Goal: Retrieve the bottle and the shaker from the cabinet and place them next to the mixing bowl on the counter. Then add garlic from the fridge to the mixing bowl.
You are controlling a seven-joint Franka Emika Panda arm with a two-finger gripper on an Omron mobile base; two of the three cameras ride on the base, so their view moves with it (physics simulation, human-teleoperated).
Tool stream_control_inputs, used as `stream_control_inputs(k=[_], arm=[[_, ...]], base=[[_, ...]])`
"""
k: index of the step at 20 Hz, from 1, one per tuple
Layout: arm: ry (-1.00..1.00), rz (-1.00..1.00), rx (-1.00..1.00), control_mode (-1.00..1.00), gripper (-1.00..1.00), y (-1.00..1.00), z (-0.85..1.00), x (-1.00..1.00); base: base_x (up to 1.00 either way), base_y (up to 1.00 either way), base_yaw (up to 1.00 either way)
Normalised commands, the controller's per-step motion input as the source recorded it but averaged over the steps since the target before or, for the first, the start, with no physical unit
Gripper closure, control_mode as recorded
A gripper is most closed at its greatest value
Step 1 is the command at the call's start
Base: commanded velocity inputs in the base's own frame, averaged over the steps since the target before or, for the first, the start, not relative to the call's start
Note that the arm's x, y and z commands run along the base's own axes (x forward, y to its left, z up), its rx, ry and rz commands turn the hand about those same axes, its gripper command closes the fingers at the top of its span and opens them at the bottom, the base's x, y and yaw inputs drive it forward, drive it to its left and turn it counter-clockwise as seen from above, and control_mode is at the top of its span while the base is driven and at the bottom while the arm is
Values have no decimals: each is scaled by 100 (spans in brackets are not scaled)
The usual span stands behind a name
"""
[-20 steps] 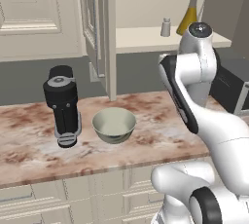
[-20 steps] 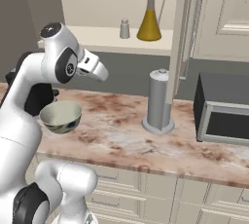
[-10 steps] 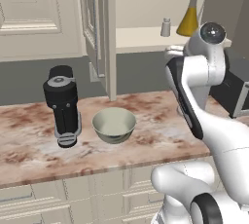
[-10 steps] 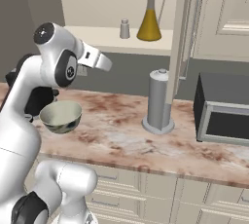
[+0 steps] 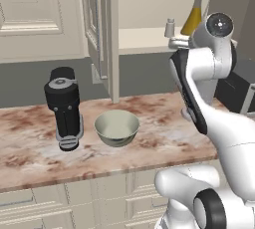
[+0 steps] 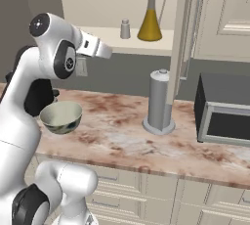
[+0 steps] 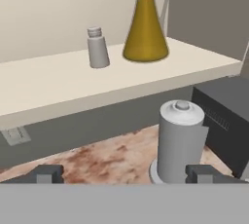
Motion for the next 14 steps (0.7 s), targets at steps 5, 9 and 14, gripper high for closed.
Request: stream_control_inputs(k=[5,9,14], arm=[[1,0,-10,-100,-100,0,11,30],[-1,0,-6,-100,-100,0,13,33],[-4,4,0,-100,-100,-4,17,45]], base=[[0,0,0],[0,0,0],[0,0,0]])
